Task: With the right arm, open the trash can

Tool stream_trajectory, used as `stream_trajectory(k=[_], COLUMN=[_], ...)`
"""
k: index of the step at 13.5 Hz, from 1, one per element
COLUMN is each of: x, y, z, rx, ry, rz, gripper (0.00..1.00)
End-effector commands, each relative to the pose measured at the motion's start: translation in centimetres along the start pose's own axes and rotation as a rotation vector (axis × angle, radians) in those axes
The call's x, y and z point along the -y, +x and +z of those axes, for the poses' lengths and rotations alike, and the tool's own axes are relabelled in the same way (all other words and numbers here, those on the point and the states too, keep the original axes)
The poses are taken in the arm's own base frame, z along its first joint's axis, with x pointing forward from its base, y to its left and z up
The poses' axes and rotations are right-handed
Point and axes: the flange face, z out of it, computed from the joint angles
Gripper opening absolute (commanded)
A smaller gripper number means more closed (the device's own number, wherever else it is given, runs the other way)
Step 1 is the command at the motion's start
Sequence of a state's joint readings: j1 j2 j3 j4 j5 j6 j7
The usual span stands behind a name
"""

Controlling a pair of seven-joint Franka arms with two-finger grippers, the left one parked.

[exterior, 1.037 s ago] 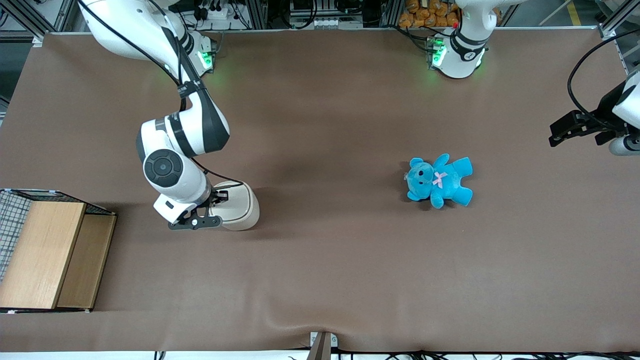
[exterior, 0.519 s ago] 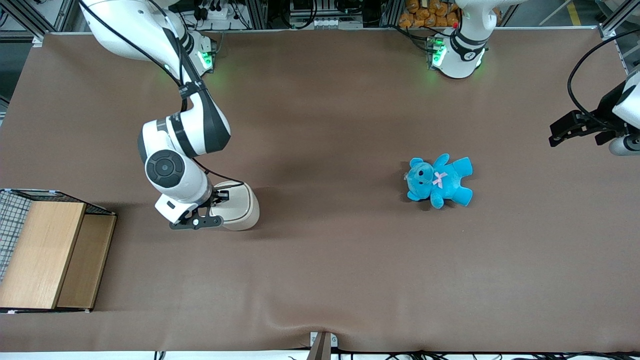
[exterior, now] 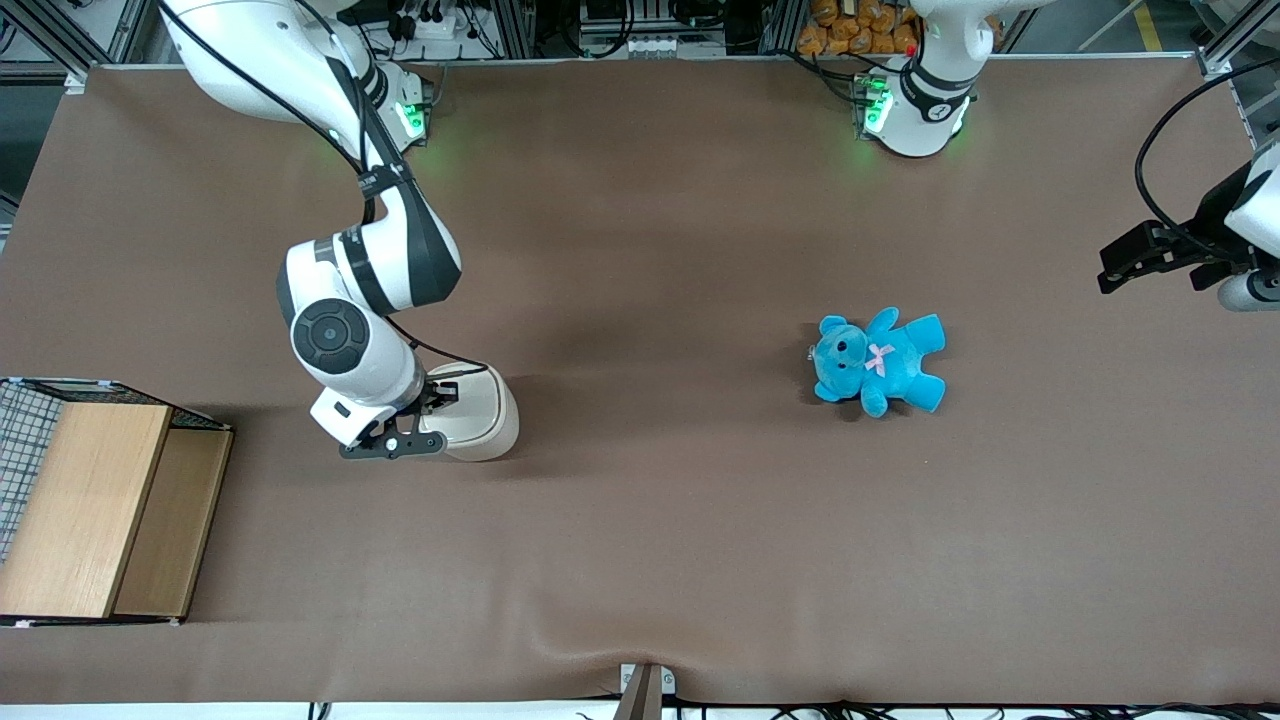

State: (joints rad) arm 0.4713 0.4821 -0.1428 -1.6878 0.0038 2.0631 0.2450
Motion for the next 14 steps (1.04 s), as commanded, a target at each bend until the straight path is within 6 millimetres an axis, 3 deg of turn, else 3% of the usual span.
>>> stream_trajectory(k=[1,2,3,4,9,14], x=[0.2,0.2,0.0,0.1,-1.4,-8.6], y=[-0.1,0.1,0.3,0.5,-0.9,-4.3], z=[1.1,-0.3,-1.8,-3.7,-15.1,-24.0], rx=[-0.003,0.001,0.027,0.047,0.032,-0.031], ry=[0.006,0.008,0.001,-0.002,0.018,0.067], rz=[0.019,0.031,0.056,0.063,0.066,0.146], gripper=[0.17,0.41,0.85,1.00,1.00,1.00])
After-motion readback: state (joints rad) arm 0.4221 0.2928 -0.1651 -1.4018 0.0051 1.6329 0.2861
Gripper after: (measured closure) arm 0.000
